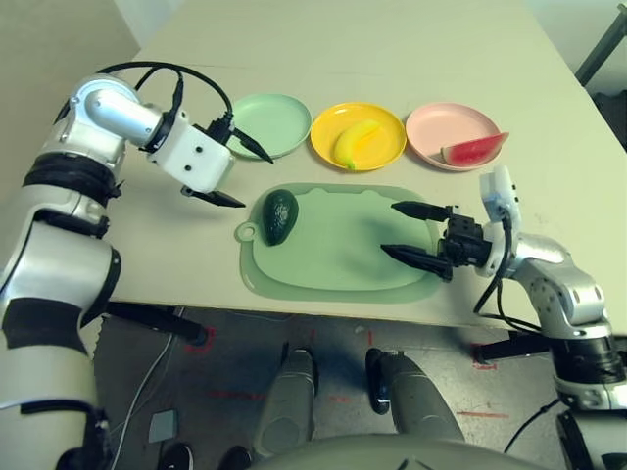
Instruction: Place the fruits into color-matched plates.
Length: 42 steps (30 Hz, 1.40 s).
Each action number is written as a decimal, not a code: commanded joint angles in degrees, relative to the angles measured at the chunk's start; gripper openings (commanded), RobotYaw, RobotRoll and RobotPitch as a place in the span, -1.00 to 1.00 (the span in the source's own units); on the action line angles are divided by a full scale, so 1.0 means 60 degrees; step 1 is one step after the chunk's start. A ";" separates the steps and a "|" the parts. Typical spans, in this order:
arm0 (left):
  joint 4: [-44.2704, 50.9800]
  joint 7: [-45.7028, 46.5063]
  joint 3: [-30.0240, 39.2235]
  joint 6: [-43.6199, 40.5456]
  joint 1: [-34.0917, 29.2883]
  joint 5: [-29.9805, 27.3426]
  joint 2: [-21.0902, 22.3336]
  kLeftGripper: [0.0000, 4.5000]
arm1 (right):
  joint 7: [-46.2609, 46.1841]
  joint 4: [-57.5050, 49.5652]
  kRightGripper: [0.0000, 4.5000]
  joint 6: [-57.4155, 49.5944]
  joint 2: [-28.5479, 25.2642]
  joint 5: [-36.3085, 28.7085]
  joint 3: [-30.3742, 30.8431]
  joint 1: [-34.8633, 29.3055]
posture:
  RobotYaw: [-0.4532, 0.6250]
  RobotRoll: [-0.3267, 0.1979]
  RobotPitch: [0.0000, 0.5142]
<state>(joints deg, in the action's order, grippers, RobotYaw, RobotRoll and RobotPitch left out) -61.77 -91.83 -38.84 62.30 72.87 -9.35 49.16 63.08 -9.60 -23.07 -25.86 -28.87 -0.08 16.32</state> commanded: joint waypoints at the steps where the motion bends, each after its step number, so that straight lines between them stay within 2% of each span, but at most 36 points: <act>1: -0.0252 -0.0111 -0.0281 0.0472 0.0227 0.0148 -0.0173 1.00 | -0.0327 -0.0382 0.98 0.0072 0.0012 0.0003 0.0159 -0.0201 | -0.40 0.25 -0.30; 6: -0.0645 -0.0111 -0.0558 0.0855 0.0394 0.0522 -0.0426 1.00 | -0.0756 -0.0709 0.98 -0.0100 0.0043 -0.0114 0.0217 -0.0507 | -0.45 0.25 -0.30; 21: -0.1339 -0.0111 -0.0207 0.1562 0.0308 0.1612 -0.0997 1.00 | -0.1608 -0.1541 0.98 -0.0476 0.0051 -0.0563 0.0219 -0.0901 | -0.53 0.25 -0.25; 38: -0.1769 -0.0071 0.0938 0.1486 0.0225 0.2815 -0.1442 1.00 | -0.1635 -0.1975 0.98 -0.0445 -0.0096 -0.0513 0.0748 -0.1200 | -0.58 0.25 -0.24; 42: -0.1796 -0.0111 0.0954 0.1381 0.0160 0.3002 -0.1439 0.58 | -0.1727 -0.2047 1.00 -0.0498 -0.0079 -0.0576 0.0713 -0.1152 | -0.59 0.25 -0.24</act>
<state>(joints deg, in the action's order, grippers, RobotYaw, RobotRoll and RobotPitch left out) -72.06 -91.86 -33.54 70.86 74.81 7.29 40.56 53.04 -20.48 -25.57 -26.05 -31.70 3.71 9.93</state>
